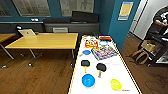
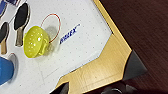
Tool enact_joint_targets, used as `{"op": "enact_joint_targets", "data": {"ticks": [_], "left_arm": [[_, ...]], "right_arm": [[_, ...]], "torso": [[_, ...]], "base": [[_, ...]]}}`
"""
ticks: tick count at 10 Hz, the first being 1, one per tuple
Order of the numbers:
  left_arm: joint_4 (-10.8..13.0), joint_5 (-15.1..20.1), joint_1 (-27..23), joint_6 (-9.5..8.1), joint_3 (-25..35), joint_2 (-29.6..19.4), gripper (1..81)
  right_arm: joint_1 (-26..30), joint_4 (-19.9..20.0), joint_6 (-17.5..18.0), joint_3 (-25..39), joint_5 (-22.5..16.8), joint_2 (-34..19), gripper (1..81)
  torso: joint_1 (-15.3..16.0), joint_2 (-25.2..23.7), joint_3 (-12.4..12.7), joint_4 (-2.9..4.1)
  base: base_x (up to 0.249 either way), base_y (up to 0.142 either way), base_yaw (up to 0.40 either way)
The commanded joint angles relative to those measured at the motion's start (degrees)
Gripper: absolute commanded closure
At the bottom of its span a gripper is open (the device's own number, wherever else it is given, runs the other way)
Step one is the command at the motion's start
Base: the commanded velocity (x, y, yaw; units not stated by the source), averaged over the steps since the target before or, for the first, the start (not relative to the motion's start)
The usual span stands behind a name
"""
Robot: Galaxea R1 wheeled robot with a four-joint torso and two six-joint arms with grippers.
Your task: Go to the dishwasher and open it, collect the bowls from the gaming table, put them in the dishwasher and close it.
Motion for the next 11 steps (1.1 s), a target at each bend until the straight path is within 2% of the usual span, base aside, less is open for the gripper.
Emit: {"op": "enact_joint_targets", "data": {"ticks": [1, 2, 6, 9, 11], "left_arm": [[0.1, 3.4, -0.5, -0.11, -1.1, 1.0, 1.0], [0.1, 3.4, -0.5, -0.11, -1.6, 1.5, 1.0], [0.1, 2.7, -0.5, -0.11, -1.7, 1.4, 1.0], [0.2, 2.7, -0.5, -0.11, -1.7, 1.6, 1.0], [0.2, 2.7, -0.5, -0.11, -1.7, 1.6, 1.0]], "right_arm": [[13.9, 2.0, 1.8, 0.3, -10.8, -3.1, 1.0], [15.9, 2.0, 2.5, 0.1, -12.5, -2.1, 1.0], [17.3, 1.7, 3.9, -0.1, -12.8, 4.3, 1.0], [18.2, 1.7, 4.3, -4.0, -12.8, 9.8, 1.0], [21.1, 2.0, 5.6, -6.0, -13.5, 11.9, 1.0]], "torso": [[0.0, 0.0, 0.0, 0.0], [0.0, 0.0, 0.0, 0.0], [0.0, 0.0, 0.0, 0.0], [0.0, 0.0, 0.0, 0.0], [0.0, 0.0, 0.0, 0.0]], "base": [[0.0, 0.0, 0.0], [0.0, 0.0, 0.0], [0.0, 0.0, 0.0], [0.0, 0.0, 0.0], [0.0, 0.0, 0.0]]}}
